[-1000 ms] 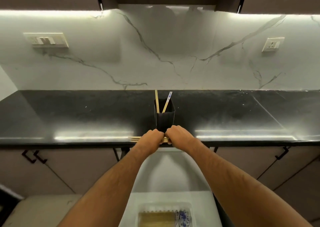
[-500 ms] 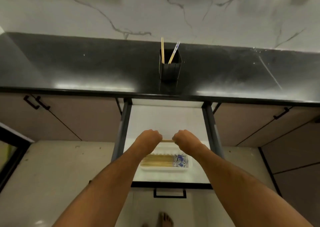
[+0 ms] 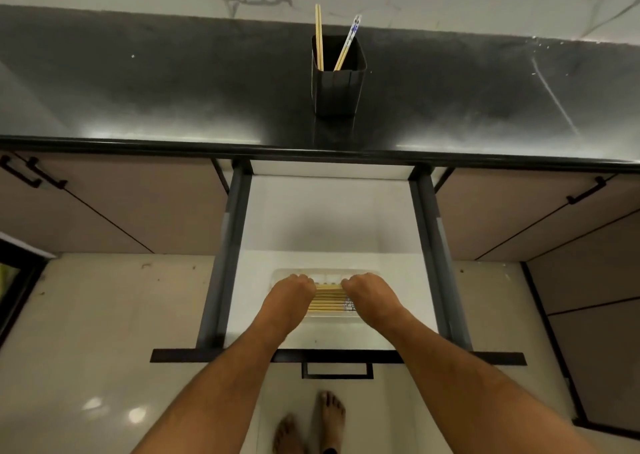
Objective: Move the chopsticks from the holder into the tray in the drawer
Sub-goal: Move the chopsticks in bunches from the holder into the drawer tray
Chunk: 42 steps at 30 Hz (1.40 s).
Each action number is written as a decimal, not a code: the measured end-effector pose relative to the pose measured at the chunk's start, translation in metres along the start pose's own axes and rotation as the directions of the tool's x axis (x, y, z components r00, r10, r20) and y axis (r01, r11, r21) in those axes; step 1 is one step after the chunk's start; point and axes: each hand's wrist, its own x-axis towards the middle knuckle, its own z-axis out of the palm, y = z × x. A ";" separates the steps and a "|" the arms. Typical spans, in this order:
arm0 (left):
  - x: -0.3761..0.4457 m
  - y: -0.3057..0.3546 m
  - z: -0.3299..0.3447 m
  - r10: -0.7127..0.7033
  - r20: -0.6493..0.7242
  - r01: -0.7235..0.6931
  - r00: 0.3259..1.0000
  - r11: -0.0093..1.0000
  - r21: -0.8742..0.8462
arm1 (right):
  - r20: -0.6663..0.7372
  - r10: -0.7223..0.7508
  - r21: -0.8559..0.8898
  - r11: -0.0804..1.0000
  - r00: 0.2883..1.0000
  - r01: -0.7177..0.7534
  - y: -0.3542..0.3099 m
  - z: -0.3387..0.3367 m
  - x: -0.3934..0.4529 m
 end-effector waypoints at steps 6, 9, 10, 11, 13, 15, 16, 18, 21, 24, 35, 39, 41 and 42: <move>0.008 -0.001 0.014 -0.025 -0.026 0.024 0.999 0.998 -0.050 | -0.001 0.008 0.013 1.000 1.000 -0.008 0.005 0.015 0.012; 0.013 -0.002 0.019 -0.021 -0.055 0.019 0.998 0.999 -0.035 | -0.026 0.010 0.024 1.000 1.000 -0.010 0.007 0.023 0.019; 0.014 -0.002 0.020 -0.023 -0.054 0.022 0.998 0.999 -0.024 | -0.027 0.012 0.029 1.000 1.000 -0.012 0.007 0.026 0.021; 0.015 -0.003 0.022 -0.030 -0.050 0.030 0.998 0.999 -0.018 | -0.027 0.013 0.034 0.999 1.000 -0.013 0.007 0.029 0.022; 0.017 -0.005 0.025 -0.048 -0.031 0.047 0.998 0.999 -0.022 | -0.032 0.013 0.038 0.999 0.999 -0.012 0.007 0.035 0.023; 0.017 -0.007 0.026 -0.054 -0.019 0.054 0.998 0.998 -0.029 | -0.043 0.013 0.049 0.999 0.999 -0.011 0.007 0.039 0.023; 0.017 -0.008 0.027 -0.055 -0.016 0.055 0.998 0.998 -0.037 | -0.042 0.013 0.054 0.998 0.999 -0.011 0.007 0.040 0.023; 0.016 -0.008 0.027 -0.062 -0.016 0.061 0.998 0.997 -0.052 | -0.035 0.015 0.059 0.998 0.999 -0.013 0.007 0.041 0.024; 0.016 -0.008 0.027 -0.070 -0.015 0.069 0.997 0.996 -0.061 | -0.034 0.022 0.055 0.998 0.999 -0.020 0.008 0.040 0.023; 0.015 -0.008 0.027 -0.082 -0.008 0.081 0.997 0.994 -0.073 | -0.031 0.026 0.031 0.999 0.999 -0.025 0.008 0.039 0.023; 0.018 -0.011 0.038 -0.129 -0.016 0.124 0.992 0.980 -0.156 | -0.009 0.046 -0.018 0.999 0.999 -0.046 0.012 0.039 0.025; 0.016 -0.011 0.036 -0.116 -0.014 0.113 0.993 0.983 -0.141 | -0.033 0.047 0.000 0.999 0.998 -0.047 0.014 0.039 0.023; 0.015 -0.011 0.035 -0.108 -0.022 0.104 0.994 0.986 -0.127 | -0.042 0.044 0.001 0.999 0.998 -0.044 0.016 0.039 0.023; 0.015 -0.011 0.034 -0.105 -0.029 0.101 0.994 0.987 -0.124 | -0.047 0.044 -0.001 0.999 0.998 -0.044 0.016 0.039 0.022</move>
